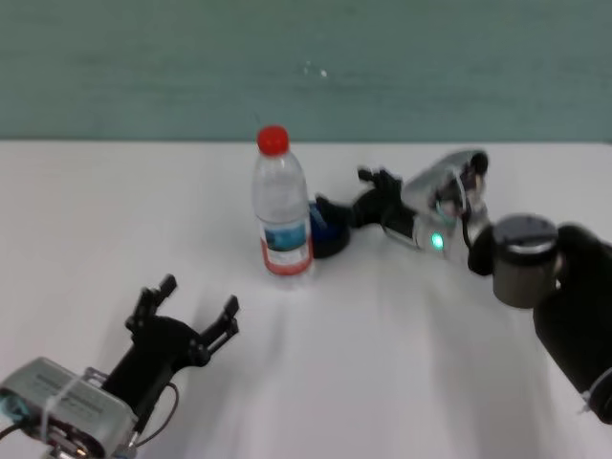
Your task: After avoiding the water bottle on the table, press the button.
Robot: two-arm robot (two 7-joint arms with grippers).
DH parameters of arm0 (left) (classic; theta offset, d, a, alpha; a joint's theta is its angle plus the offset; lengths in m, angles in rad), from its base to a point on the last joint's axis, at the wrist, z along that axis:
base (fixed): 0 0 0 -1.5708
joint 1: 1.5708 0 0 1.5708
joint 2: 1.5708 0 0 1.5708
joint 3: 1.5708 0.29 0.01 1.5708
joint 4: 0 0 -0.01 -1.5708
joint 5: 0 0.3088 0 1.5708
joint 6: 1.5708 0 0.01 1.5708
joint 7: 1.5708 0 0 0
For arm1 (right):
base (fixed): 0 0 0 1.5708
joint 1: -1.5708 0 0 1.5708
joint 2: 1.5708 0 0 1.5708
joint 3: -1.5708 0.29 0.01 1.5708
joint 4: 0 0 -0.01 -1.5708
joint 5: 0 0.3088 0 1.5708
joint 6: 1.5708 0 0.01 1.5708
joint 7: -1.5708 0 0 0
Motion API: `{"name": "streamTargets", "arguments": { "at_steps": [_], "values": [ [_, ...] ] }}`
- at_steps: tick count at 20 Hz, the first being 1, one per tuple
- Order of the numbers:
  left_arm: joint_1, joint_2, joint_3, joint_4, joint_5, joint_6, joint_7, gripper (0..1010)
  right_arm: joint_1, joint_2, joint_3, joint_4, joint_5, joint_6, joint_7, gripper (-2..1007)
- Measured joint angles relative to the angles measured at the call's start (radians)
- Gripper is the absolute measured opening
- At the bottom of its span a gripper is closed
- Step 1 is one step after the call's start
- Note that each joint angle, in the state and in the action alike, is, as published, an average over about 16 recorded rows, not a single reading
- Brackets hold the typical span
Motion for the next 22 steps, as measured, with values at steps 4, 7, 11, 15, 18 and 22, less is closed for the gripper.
{"name": "streamTargets", "arguments": {
  "at_steps": [4, 7, 11, 15, 18, 22],
  "values": [
    [0.0, 0.0, 0.0, 0.0, 0.0, 0.0, 0.0, 1000, -0.038, 0.027, 0.007, -0.105, 0.007, 0.025, -0.011, 1004],
    [0.0, 0.0, 0.0, 0.0, 0.0, 0.0, 0.0, 1000, -0.068, 0.05, 0.012, -0.184, 0.014, 0.043, -0.021, 1004],
    [0.0, 0.0, 0.0, 0.0, 0.0, 0.0, 0.0, 1000, -0.108, 0.082, 0.02, -0.283, 0.027, 0.065, -0.034, 1004],
    [0.0, 0.0, 0.0, 0.0, 0.0, 0.0, 0.0, 1000, -0.15, 0.118, 0.03, -0.376, 0.042, 0.084, -0.046, 1004],
    [0.0, 0.0, 0.0, 0.0, 0.0, 0.0, 0.0, 1000, -0.185, 0.145, 0.041, -0.446, 0.056, 0.097, -0.055, 1004],
    [0.0, 0.0, 0.0, 0.0, 0.0, 0.0, 0.0, 1000, -0.236, 0.183, 0.06, -0.537, 0.076, 0.111, -0.068, 1004]
  ]
}}
